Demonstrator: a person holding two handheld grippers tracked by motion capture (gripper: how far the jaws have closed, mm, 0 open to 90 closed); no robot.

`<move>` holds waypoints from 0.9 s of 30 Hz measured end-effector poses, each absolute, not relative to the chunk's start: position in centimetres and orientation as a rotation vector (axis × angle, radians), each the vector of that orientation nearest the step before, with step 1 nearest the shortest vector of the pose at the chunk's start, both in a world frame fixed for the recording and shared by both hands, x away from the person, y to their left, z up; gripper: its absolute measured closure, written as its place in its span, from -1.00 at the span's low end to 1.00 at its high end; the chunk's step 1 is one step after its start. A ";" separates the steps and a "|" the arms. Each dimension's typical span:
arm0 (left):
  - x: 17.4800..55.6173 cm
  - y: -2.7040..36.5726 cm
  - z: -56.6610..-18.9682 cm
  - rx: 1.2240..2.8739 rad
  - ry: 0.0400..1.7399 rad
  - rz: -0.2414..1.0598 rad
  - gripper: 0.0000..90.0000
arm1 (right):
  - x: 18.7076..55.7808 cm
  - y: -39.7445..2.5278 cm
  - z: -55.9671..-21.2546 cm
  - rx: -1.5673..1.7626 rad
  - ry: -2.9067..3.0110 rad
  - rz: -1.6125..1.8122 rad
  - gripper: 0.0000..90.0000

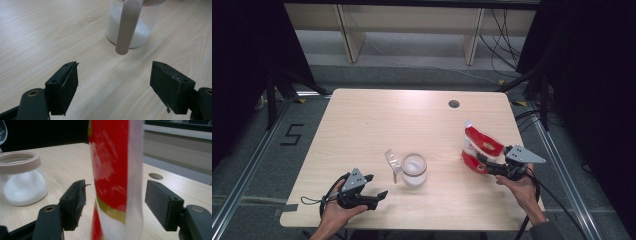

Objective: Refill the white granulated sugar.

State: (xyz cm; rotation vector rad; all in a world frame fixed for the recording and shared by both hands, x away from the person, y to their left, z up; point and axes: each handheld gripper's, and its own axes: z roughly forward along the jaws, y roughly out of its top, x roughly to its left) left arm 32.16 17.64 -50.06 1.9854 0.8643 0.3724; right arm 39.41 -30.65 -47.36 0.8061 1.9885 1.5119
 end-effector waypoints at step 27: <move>32.1 17.6 -50.0 1.979 0.864 0.375 -0.51 | 36.6 -31.0 -45.2 0.936 1.954 1.370 -0.64</move>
